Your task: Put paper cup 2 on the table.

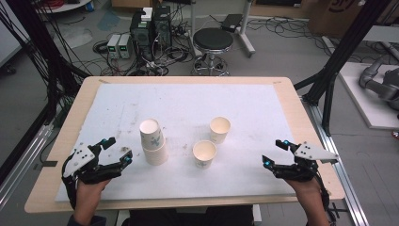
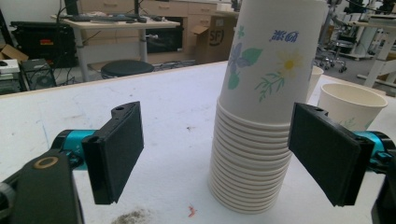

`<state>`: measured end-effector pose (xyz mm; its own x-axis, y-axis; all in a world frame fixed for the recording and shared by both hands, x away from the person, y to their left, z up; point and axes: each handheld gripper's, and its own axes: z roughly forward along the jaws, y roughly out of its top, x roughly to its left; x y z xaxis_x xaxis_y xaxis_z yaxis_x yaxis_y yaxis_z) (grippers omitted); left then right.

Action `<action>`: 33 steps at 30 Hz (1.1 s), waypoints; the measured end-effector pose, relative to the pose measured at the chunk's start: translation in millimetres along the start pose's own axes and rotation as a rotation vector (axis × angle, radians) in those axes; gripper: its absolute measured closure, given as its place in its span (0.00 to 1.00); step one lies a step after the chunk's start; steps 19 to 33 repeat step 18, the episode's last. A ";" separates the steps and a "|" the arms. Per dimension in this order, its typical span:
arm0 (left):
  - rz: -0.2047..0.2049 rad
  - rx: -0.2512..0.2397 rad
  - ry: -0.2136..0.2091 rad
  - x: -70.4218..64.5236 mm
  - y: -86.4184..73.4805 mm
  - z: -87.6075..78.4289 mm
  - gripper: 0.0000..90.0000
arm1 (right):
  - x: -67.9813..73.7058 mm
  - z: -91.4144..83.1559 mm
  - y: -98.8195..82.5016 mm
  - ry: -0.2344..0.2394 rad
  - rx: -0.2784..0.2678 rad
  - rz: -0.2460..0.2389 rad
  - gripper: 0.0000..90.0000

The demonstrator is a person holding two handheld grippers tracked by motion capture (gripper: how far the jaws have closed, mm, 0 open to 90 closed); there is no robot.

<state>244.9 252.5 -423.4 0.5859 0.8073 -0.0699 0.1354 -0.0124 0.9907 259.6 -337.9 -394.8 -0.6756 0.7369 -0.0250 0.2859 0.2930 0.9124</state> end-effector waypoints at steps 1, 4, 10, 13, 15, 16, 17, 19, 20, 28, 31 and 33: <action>-0.002 -0.005 0.003 -0.4 0.1 -0.2 0.20 | 0.1 0.1 -0.3 0.001 0.004 0.004 0.24; 0.000 -0.007 0.010 0.1 0.1 -1.1 0.20 | -0.5 1.0 -0.4 0.000 0.002 0.003 0.24; -0.008 -0.002 0.011 0.6 -1.9 -1.5 0.21 | 0.6 2.4 0.0 0.004 0.006 -0.002 0.24; -0.003 0.001 0.011 0.2 -2.2 -1.1 0.21 | 0.7 2.9 -0.2 0.007 0.005 -0.004 0.24; -0.005 0.000 0.010 -0.8 -2.3 -1.0 0.21 | 0.7 2.9 0.0 0.008 0.005 -0.003 0.24; -0.005 -0.003 0.010 -1.0 -2.4 -0.9 0.21 | 0.5 3.0 -0.1 0.008 0.006 -0.005 0.24; -0.006 -0.003 0.009 -1.0 -2.3 -1.0 0.21 | 0.5 3.0 -0.1 0.008 0.006 -0.005 0.24; -0.005 -0.003 0.009 -0.8 -2.4 -1.0 0.21 | 0.1 2.9 -0.5 0.007 0.005 -0.006 0.24; -0.005 -0.003 0.009 -0.8 -2.4 -1.0 0.21 | 0.1 2.9 -0.5 0.007 0.005 -0.006 0.24; -0.005 -0.003 0.009 -0.8 -2.4 -1.0 0.21 | 0.1 2.9 -0.5 0.007 0.005 -0.006 0.24; -0.005 -0.003 0.009 -0.8 -2.4 -1.0 0.21 | 0.1 2.9 -0.5 0.007 0.005 -0.006 0.24; -0.005 -0.003 0.009 -0.8 -2.4 -1.0 0.21 | 0.1 2.9 -0.5 0.007 0.005 -0.006 0.24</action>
